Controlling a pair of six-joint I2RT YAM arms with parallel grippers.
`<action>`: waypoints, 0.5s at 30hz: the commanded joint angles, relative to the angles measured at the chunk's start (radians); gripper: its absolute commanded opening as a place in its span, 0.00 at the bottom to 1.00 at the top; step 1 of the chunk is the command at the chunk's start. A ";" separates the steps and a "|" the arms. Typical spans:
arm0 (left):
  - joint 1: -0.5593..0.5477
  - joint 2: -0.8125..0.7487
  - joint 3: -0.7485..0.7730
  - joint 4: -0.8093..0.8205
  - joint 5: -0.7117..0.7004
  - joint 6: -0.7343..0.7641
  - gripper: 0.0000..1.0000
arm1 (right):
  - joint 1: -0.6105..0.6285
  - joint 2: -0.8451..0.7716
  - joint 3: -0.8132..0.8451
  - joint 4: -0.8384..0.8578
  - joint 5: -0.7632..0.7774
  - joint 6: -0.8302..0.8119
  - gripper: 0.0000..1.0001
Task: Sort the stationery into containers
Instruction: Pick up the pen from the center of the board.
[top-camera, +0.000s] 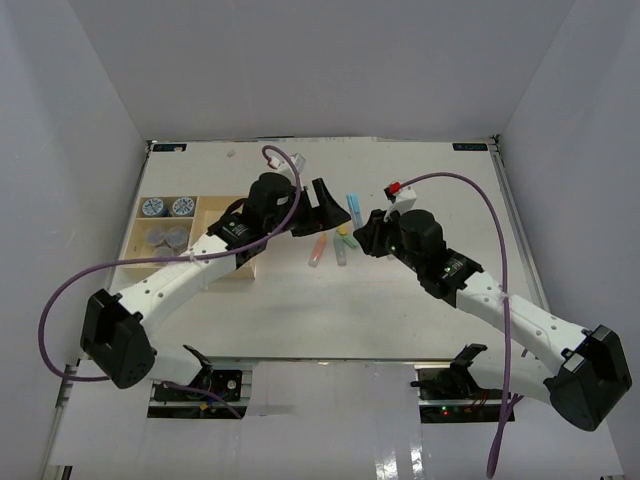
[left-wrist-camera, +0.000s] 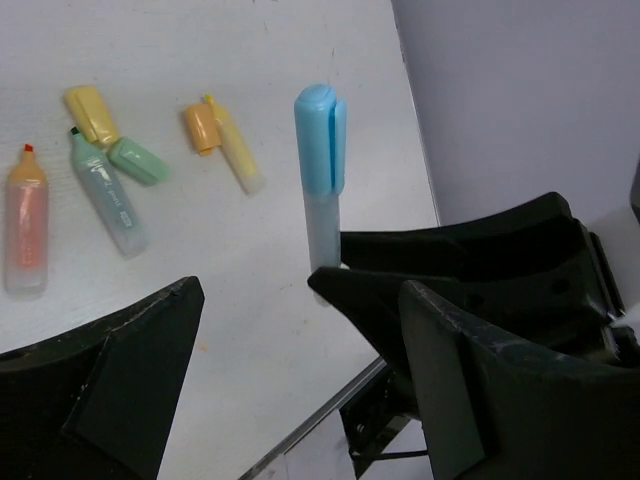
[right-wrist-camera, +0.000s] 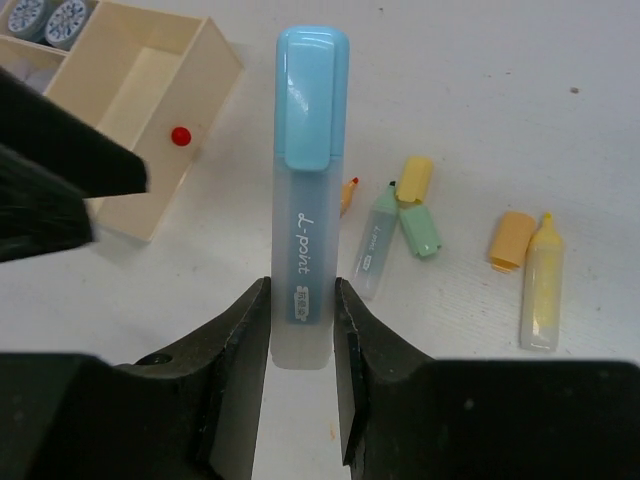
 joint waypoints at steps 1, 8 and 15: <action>-0.062 0.066 0.075 0.065 -0.129 -0.029 0.89 | 0.006 -0.046 -0.023 0.087 -0.052 0.035 0.31; -0.134 0.187 0.169 0.081 -0.203 -0.009 0.72 | 0.006 -0.098 -0.066 0.124 -0.072 0.058 0.32; -0.142 0.220 0.167 0.090 -0.185 -0.015 0.47 | 0.006 -0.119 -0.104 0.151 -0.075 0.078 0.33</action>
